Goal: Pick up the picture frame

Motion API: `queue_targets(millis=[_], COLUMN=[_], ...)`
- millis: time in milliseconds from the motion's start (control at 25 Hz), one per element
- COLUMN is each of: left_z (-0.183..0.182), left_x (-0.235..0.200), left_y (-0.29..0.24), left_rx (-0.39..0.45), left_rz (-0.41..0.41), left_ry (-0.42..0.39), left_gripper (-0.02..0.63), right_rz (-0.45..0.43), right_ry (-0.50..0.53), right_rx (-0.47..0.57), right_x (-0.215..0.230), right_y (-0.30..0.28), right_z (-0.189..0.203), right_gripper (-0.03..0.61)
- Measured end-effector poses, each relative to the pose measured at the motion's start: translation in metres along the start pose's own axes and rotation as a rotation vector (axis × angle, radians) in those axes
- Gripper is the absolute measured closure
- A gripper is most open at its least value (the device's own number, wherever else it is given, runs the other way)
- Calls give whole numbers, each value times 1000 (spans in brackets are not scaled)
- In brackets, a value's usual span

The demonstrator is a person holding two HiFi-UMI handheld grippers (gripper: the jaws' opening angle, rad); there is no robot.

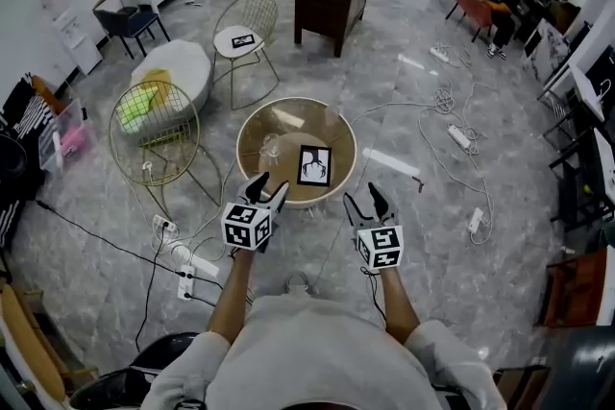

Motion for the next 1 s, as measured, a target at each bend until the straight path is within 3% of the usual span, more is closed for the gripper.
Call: queue_targets(millis=[440,1000], left_z=[-20,-15], left_x=[-46,-60], left_y=[-32,-59], left_rx=[-6,-37], left_rz=[33,44], left_ry=[-22,-2], left_gripper=[408,408], right_rz=[44,59], right_ry=[0,-21], right_rx=[-3,-24], right_x=[2,14], right_y=[-50,-73], right_z=[-10,-2], right_gripper=[333,338])
Point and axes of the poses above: the fingertips, and each gripper's own axes: y backward along the fingers, x to its right, z out of its underside, the point moved 6 cm from there along y, backward along the fingers, and after that the axes turned 9 degrees about z, right-handed, at the moved point
